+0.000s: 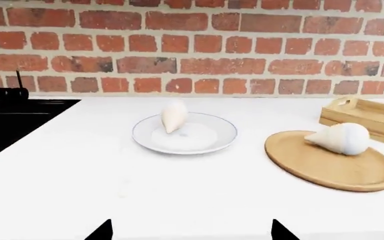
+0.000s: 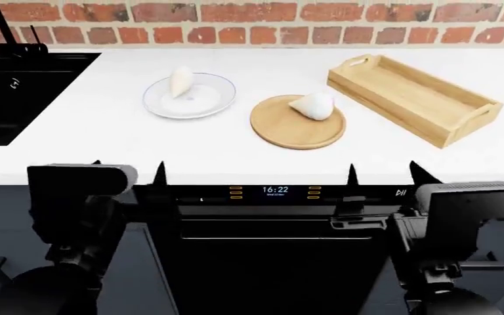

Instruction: Move the dessert items from the plate to the tray.

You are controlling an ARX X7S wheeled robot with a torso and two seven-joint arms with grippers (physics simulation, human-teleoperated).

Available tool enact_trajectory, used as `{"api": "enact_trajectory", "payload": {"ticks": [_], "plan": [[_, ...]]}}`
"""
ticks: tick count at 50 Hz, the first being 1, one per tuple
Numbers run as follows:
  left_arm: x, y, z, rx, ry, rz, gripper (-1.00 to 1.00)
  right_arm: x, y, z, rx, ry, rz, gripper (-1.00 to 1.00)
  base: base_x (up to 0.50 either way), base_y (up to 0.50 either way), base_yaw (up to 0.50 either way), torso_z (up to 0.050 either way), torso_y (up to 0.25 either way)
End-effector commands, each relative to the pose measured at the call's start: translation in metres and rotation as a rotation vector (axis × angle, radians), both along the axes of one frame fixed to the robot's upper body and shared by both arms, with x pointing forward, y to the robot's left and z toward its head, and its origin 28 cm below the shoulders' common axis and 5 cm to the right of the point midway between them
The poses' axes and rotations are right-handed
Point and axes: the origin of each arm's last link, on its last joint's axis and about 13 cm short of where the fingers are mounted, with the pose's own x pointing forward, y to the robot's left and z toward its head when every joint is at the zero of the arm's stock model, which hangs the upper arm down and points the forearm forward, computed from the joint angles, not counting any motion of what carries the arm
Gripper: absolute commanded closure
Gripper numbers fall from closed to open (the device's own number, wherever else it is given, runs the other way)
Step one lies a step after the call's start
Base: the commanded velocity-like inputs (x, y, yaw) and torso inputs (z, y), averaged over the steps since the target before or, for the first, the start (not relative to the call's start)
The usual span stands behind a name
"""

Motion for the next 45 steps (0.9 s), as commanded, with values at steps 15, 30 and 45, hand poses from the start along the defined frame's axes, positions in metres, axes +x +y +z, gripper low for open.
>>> {"api": "enact_trajectory", "payload": {"ticks": [15,30,45], "plan": [[-0.035,0.016,0.122,0.116,0.094,-0.210,-1.00,-0.022,-0.020,0.120,-0.060,-0.049,0.122,-1.00,0.00,0.00,0.00,0.000,0.000],[-0.061,0.026,0.168,0.092,0.068,-0.224,-1.00,-0.045,-0.025,0.171,-0.107,-0.106,0.117,-1.00,0.00,0.00,0.00,0.000,0.000],[-0.067,0.035,0.194,0.097,0.013,-0.138,-1.00,-0.058,-0.024,0.201,-0.119,-0.165,0.116,-1.00,0.09,0.00,0.00,0.000,0.000]]}}
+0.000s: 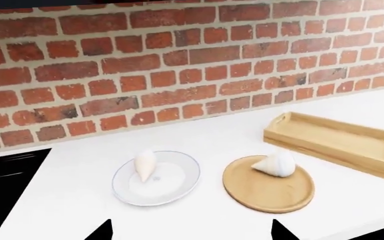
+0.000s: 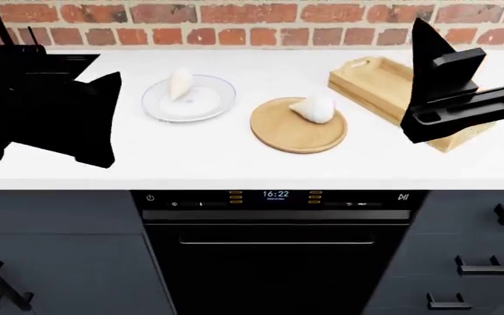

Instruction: Move the dessert items from the plate to the tray.

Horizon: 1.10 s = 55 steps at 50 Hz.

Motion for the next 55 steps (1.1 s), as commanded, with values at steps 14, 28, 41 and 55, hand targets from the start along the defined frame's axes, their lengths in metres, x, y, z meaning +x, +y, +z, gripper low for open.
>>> {"api": "enact_trajectory", "payload": {"ticks": [14,28,41,55], "plan": [[0.000,0.010,0.020,0.018,0.003,0.106,-1.00,-0.011,-0.004,0.023,-0.005,-0.002,-0.029,-1.00,0.32,0.00,0.00,0.000,0.000],[0.004,0.011,0.021,0.026,0.000,0.109,-1.00,-0.013,-0.007,0.024,-0.011,0.008,-0.039,-1.00,0.31,0.00,0.00,0.000,0.000],[0.004,0.010,0.017,0.059,0.020,0.099,-1.00,-0.013,-0.007,0.026,-0.013,0.010,-0.041,-1.00,0.17,0.00,0.00,0.000,0.000],[0.003,0.013,0.019,0.029,0.007,0.111,-1.00,-0.014,-0.008,0.028,-0.018,0.006,-0.044,-1.00,0.19,0.00,0.00,0.000,0.001]]}}
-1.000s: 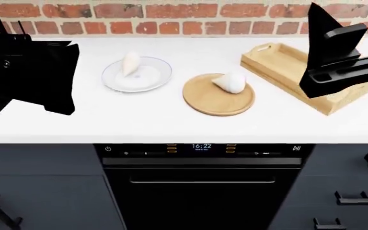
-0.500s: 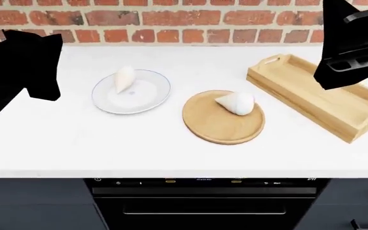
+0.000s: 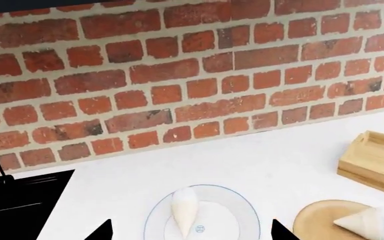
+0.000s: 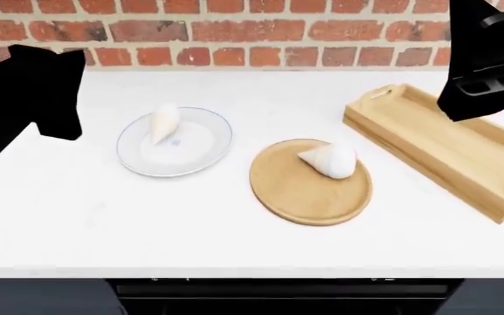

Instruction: Move the dessert items from the plate to the tray.

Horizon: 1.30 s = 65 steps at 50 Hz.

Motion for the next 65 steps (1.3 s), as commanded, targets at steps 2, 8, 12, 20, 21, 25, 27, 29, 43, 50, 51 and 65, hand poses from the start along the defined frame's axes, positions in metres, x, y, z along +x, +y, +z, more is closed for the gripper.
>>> {"api": "enact_trajectory", "payload": {"ticks": [2,8,12,20,21,25,27,29,43,50,51,65], "plan": [[0.0008,0.0015,0.0001,-0.007,-0.001,0.011,-1.00,-0.0008,-0.0004,0.0022,-0.005,-0.004,-0.003,-1.00,0.23,0.00,0.00,0.000,0.000],[0.0013,0.0017,-0.0010,-0.003,0.002,0.016,-1.00,-0.0009,-0.0003,0.0025,-0.008,-0.005,-0.001,-1.00,0.23,0.00,0.00,0.000,0.000],[0.0011,0.0021,-0.0010,-0.004,0.002,0.020,-1.00,-0.0011,-0.0002,0.0026,-0.010,-0.005,-0.002,-1.00,0.23,0.00,0.00,0.000,0.000],[0.0015,0.0029,-0.0019,-0.011,0.003,0.024,-1.00,-0.0006,-0.0005,0.0017,-0.008,-0.001,0.001,-1.00,0.23,0.00,0.00,0.000,0.000],[0.0015,0.0030,-0.0023,-0.012,0.003,0.023,-1.00,-0.0010,-0.0004,0.0015,-0.007,-0.001,0.002,-1.00,0.23,0.00,0.00,0.000,0.000],[0.0008,0.0032,-0.0016,-0.014,-0.001,0.023,-1.00,-0.0010,-0.0005,0.0013,-0.008,-0.001,0.002,-1.00,0.23,0.00,0.00,0.000,0.003],[0.0007,0.0031,-0.0013,-0.013,-0.003,0.023,-1.00,-0.0010,-0.0005,0.0017,-0.009,-0.002,0.001,-1.00,0.23,0.00,0.00,0.000,0.000],[0.0008,0.0030,-0.0014,-0.013,-0.003,0.023,-1.00,-0.0011,-0.0007,0.0020,-0.008,-0.002,0.000,-1.00,0.23,0.00,0.00,0.000,0.000],[0.0010,0.0034,-0.0018,-0.011,0.000,0.022,-1.00,-0.0019,-0.0014,0.0026,-0.009,0.006,-0.006,-1.00,0.23,0.00,0.00,0.000,0.001],[-0.0001,0.0040,-0.0018,-0.010,0.001,0.024,-1.00,-0.0009,-0.0025,0.0018,-0.011,0.012,-0.009,-1.00,0.21,0.00,0.00,0.000,0.000],[-0.0003,0.0041,-0.0014,-0.010,0.000,0.024,-1.00,-0.0010,-0.0026,0.0021,-0.014,0.011,-0.009,-1.00,0.21,0.00,0.00,0.000,0.000],[-0.0012,0.0049,-0.0031,-0.021,-0.003,0.023,-1.00,-0.0003,-0.0032,-0.0012,-0.024,0.019,-0.014,-1.00,0.21,0.00,0.00,0.000,0.001]]}}
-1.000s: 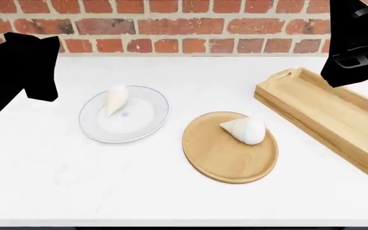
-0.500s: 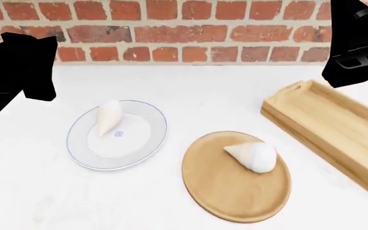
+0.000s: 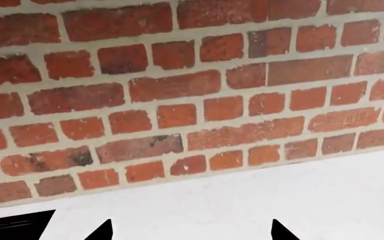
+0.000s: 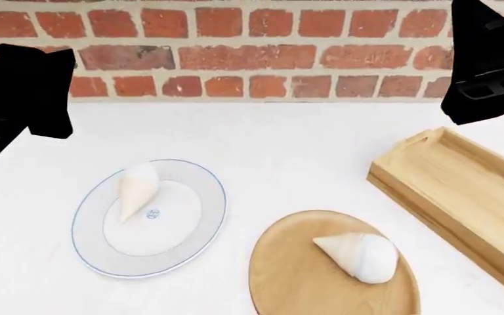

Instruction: Move the dessert items from the plate to the tray.

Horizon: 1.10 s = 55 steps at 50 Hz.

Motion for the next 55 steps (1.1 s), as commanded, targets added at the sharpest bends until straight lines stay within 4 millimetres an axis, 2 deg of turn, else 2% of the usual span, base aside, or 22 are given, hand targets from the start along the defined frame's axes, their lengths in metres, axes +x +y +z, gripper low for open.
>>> {"api": "enact_trajectory", "payload": {"ticks": [1,7,13,24,32,44,55], "plan": [[0.000,0.000,-0.001,-0.002,0.001,0.001,-1.00,0.001,-0.001,-0.002,-0.006,0.006,-0.007,-1.00,0.15,0.00,0.00,0.000,0.000],[0.000,0.001,-0.003,0.000,0.002,0.001,-1.00,0.003,-0.004,-0.001,-0.037,0.042,-0.016,-1.00,0.00,0.00,0.00,0.000,0.002],[0.001,0.001,-0.007,-0.003,0.007,-0.008,-1.00,0.015,-0.010,-0.001,-0.138,0.105,-0.037,-1.00,0.00,0.00,0.00,0.000,0.000],[0.004,0.000,-0.011,-0.009,0.011,-0.018,-1.00,0.040,-0.025,0.019,-0.337,0.258,0.053,-1.00,0.00,0.00,0.00,0.000,0.000],[0.006,-0.001,-0.011,-0.008,0.011,-0.022,-1.00,0.041,-0.034,0.019,-0.474,0.367,0.160,-1.00,0.00,0.00,0.00,0.000,0.000],[0.007,-0.001,-0.010,-0.002,0.007,-0.021,-1.00,0.043,-0.040,0.023,-0.561,0.513,0.227,-1.00,0.00,0.00,0.00,0.000,0.000],[0.008,0.000,-0.014,0.002,0.021,-0.018,-1.00,0.044,-0.046,0.015,-0.609,0.659,0.251,-1.00,0.00,0.00,0.00,0.000,0.000]]}}
